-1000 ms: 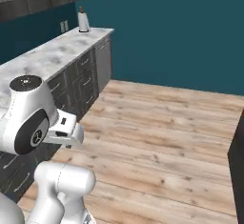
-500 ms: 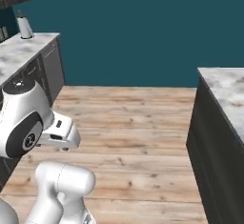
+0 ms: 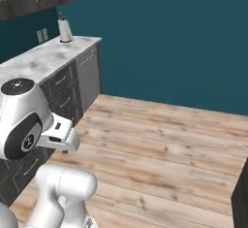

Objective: Place the sponge inside the microwave to prepare for sanitizing.

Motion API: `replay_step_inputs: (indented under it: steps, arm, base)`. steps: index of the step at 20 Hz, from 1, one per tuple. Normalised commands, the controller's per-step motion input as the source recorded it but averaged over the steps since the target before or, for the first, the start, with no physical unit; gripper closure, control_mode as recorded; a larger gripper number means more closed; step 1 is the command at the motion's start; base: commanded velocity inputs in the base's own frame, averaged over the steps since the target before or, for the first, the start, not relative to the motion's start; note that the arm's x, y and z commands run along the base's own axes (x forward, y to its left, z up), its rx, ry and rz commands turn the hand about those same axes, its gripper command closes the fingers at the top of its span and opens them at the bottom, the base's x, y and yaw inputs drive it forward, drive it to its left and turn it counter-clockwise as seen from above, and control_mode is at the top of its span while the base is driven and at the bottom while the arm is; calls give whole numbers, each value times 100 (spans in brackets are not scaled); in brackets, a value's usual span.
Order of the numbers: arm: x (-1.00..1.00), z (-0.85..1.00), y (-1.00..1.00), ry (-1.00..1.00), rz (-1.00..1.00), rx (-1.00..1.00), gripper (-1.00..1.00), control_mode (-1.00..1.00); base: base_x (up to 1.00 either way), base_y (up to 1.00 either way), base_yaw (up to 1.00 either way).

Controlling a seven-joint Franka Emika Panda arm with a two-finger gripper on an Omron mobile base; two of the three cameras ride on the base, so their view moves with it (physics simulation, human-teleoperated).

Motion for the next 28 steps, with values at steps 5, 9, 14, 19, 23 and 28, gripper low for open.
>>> replay_step_inputs:
  steps: [5, 9, 14, 19, 23, 28]
  arm:
    - [0, 0, 0, 0, 0, 0, -100, 100]
    - [0, 0, 0, 0, 0, 0, -100, 100]
    - [0, 0, 0, 0, 0, 0, -100, 100]
    - [0, 0, 0, 0, 0, 0, -100, 100]
    - [0, 0, 0, 0, 0, 0, -100, 100]
    - [0, 0, 0, 0, 0, 0, -100, 100]
  base:
    - [82, 2, 79]
    - [46, 13, 86]
    - [17, 16, 82]
    - [43, 13, 71]
    - [82, 4, 40]
    - [80, 2, 42]
